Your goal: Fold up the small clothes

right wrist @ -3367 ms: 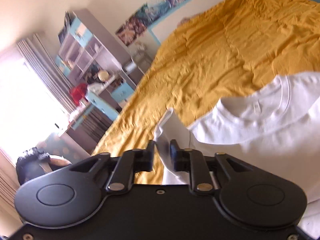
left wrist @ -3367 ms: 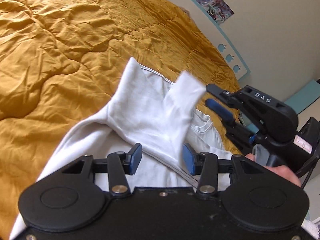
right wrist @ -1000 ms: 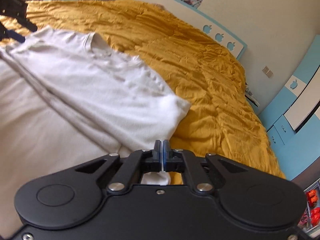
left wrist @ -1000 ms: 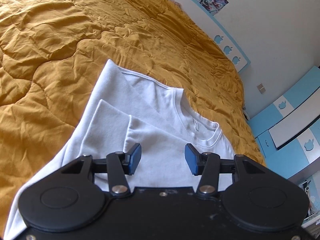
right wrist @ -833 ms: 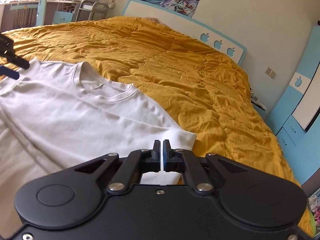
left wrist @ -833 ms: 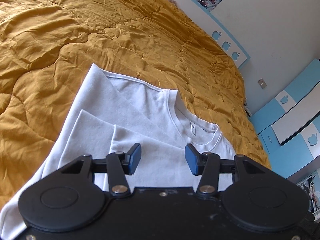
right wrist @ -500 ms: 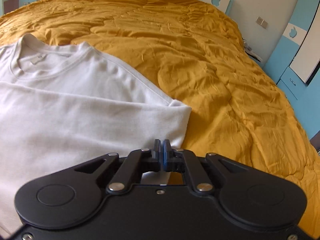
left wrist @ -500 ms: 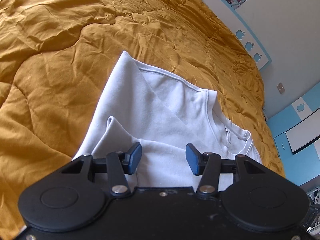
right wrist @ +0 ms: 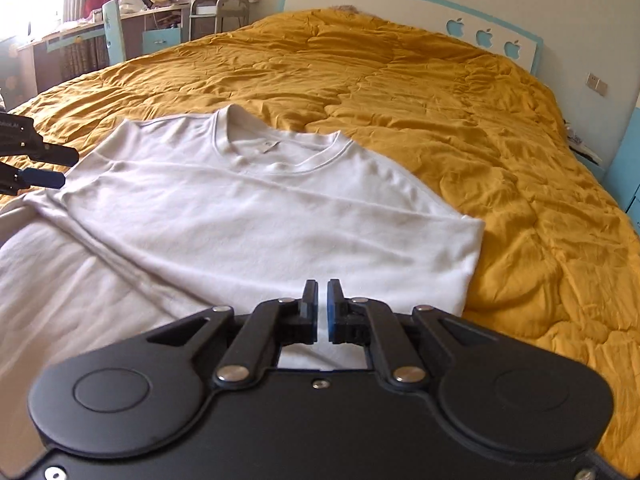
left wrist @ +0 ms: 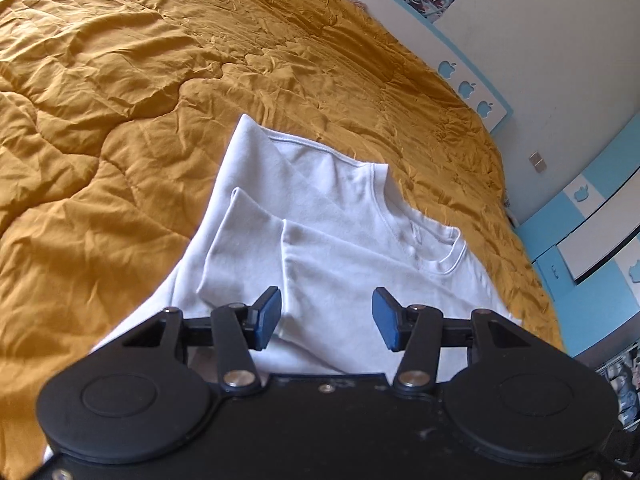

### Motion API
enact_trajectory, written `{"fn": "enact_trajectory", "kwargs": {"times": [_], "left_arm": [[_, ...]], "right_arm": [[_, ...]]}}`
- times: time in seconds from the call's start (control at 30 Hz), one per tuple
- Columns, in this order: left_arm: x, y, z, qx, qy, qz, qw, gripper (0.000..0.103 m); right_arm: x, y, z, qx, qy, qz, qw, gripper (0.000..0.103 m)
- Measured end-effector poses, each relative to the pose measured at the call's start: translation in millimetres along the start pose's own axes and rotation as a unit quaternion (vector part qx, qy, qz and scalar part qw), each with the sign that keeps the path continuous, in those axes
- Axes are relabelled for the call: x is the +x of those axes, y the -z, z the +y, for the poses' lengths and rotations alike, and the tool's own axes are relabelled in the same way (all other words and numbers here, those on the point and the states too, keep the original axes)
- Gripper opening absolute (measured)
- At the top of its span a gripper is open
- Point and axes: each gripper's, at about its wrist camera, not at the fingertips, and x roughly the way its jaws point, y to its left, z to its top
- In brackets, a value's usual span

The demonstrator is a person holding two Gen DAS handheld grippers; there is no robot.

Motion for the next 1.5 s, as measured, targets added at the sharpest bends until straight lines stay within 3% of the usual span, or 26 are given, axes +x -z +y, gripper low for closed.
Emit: {"fn": "enact_trajectory", "kwargs": {"times": [0.03,0.17,0.37,0.47,0.6,0.7,0.77,0.83,0.9,0.97,1.03,1.13,1.23,1.37,1.5], "left_arm": [[5,1,5,-0.004,-0.016,0.011,0.9998,0.053],[15,3,19,-0.022,-0.014,0.024,0.9994,0.054],[7,-4,-5,0.035,-0.033,0.036,0.9982,0.053],[-33,-13,-18,0.040,0.005,0.016,0.9991,0.054],[-112,-6,-27,0.083,0.035,0.017,0.9958,0.055],[-173,14,-15,0.123,0.046,0.019,0.9911,0.055],[-206,30,1,0.129,0.042,0.024,0.9905,0.055],[-240,50,27,0.109,0.037,0.038,0.9926,0.056],[-265,68,51,0.085,0.006,0.046,0.9953,0.056],[-286,85,75,0.056,-0.023,0.052,0.9968,0.055],[-299,99,95,0.015,-0.027,0.060,0.9977,0.055],[-307,121,125,-0.068,-0.006,0.081,0.9944,0.055],[-302,138,140,-0.125,0.023,0.110,0.9858,0.055],[-292,152,140,-0.165,0.068,0.127,0.9756,0.055],[-284,156,133,-0.162,0.066,0.137,0.9751,0.055]], "right_arm": [[3,6,0,0.007,0.002,0.011,1.000,0.001],[14,20,-6,0.037,0.011,0.031,0.999,0.001],[2,16,-3,0.046,0.012,0.031,0.998,0.002],[-41,11,-14,0.106,-0.044,0.010,0.993,0.004],[-119,28,-27,0.172,-0.123,-0.015,0.977,0.016],[-170,56,-34,0.177,-0.158,-0.021,0.971,0.030],[-200,80,-36,0.164,-0.168,-0.006,0.972,0.030],[-222,105,-40,0.160,-0.171,0.019,0.972,0.030],[-237,127,-46,0.174,-0.171,0.037,0.969,0.030],[-248,151,-55,0.214,-0.172,0.055,0.960,0.030],[-254,169,-63,0.258,-0.174,0.062,0.948,0.030],[-256,192,-68,0.315,-0.183,0.075,0.928,0.031],[-254,204,-63,0.328,-0.191,0.084,0.921,0.031],[-246,217,-62,0.362,-0.214,0.097,0.902,0.032],[-240,227,-69,0.401,-0.219,0.099,0.884,0.033]]}}
